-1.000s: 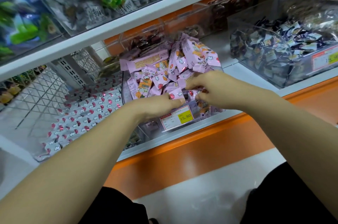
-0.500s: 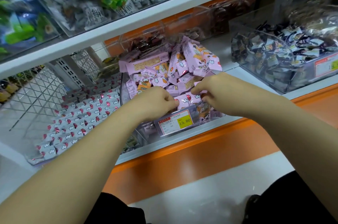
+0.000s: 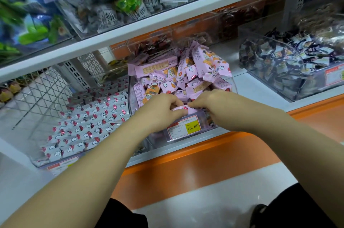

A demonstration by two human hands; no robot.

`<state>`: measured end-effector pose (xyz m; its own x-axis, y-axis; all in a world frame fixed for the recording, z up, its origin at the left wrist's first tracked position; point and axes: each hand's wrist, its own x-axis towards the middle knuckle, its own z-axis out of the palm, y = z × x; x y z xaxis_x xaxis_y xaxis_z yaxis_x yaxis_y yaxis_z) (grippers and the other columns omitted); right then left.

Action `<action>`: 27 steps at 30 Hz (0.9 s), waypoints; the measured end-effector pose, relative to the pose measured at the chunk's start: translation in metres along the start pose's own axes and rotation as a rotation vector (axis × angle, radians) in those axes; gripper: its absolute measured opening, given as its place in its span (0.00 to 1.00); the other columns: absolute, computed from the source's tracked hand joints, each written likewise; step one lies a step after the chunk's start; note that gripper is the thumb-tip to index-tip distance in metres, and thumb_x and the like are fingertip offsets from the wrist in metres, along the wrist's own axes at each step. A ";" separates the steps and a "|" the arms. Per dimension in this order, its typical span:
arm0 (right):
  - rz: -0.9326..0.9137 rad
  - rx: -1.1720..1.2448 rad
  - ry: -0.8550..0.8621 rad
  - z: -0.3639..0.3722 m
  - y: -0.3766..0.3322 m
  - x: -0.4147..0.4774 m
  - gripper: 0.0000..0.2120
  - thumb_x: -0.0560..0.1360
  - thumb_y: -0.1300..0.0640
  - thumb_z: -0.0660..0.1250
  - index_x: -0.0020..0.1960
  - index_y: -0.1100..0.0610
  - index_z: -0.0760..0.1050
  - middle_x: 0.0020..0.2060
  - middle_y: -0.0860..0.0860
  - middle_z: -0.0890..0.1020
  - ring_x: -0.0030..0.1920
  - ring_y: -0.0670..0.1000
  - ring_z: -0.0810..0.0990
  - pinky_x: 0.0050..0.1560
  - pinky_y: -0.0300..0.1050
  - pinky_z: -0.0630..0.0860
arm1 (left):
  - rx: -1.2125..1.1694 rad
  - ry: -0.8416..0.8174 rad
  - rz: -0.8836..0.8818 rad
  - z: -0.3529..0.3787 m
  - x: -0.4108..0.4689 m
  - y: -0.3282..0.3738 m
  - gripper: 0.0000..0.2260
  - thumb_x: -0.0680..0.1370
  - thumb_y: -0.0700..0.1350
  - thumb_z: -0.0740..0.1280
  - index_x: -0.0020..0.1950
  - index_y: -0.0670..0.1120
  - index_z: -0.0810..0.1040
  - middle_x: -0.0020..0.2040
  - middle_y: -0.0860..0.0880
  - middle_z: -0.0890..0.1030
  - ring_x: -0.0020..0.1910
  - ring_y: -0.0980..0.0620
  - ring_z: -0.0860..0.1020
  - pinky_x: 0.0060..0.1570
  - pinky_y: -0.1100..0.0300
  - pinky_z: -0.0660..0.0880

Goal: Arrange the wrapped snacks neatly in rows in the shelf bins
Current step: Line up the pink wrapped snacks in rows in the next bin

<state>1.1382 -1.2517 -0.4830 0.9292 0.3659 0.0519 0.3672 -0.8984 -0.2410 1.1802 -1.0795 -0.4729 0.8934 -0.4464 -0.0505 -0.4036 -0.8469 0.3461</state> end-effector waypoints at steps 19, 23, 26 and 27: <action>0.209 0.066 0.059 -0.002 0.002 -0.015 0.19 0.76 0.68 0.56 0.62 0.52 0.74 0.58 0.53 0.77 0.56 0.55 0.75 0.54 0.49 0.74 | 0.042 0.117 0.021 0.016 0.011 0.011 0.08 0.79 0.51 0.65 0.44 0.48 0.74 0.35 0.50 0.72 0.39 0.49 0.70 0.35 0.58 0.61; 0.236 0.114 0.133 0.000 -0.002 -0.015 0.18 0.76 0.67 0.56 0.60 0.52 0.75 0.58 0.52 0.78 0.55 0.55 0.75 0.51 0.49 0.74 | -0.023 0.058 0.030 0.012 0.004 0.008 0.12 0.80 0.50 0.64 0.60 0.47 0.79 0.50 0.46 0.81 0.45 0.48 0.76 0.41 0.58 0.69; 0.210 0.157 0.233 0.009 -0.001 -0.015 0.15 0.75 0.66 0.57 0.56 0.54 0.77 0.54 0.52 0.79 0.52 0.56 0.75 0.48 0.48 0.73 | -0.003 0.076 0.039 0.011 -0.003 0.004 0.16 0.80 0.50 0.64 0.67 0.48 0.74 0.58 0.46 0.80 0.52 0.49 0.76 0.45 0.62 0.67; 0.198 0.165 0.281 0.011 0.000 -0.015 0.14 0.75 0.66 0.58 0.54 0.55 0.77 0.53 0.52 0.78 0.52 0.56 0.75 0.48 0.48 0.73 | -0.002 0.094 0.041 0.010 -0.006 0.004 0.17 0.79 0.50 0.64 0.68 0.49 0.73 0.60 0.47 0.79 0.55 0.50 0.77 0.48 0.63 0.68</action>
<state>1.1237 -1.2549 -0.4950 0.9650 0.0879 0.2470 0.1893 -0.8855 -0.4243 1.1716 -1.0829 -0.4804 0.8906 -0.4519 0.0516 -0.4402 -0.8278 0.3478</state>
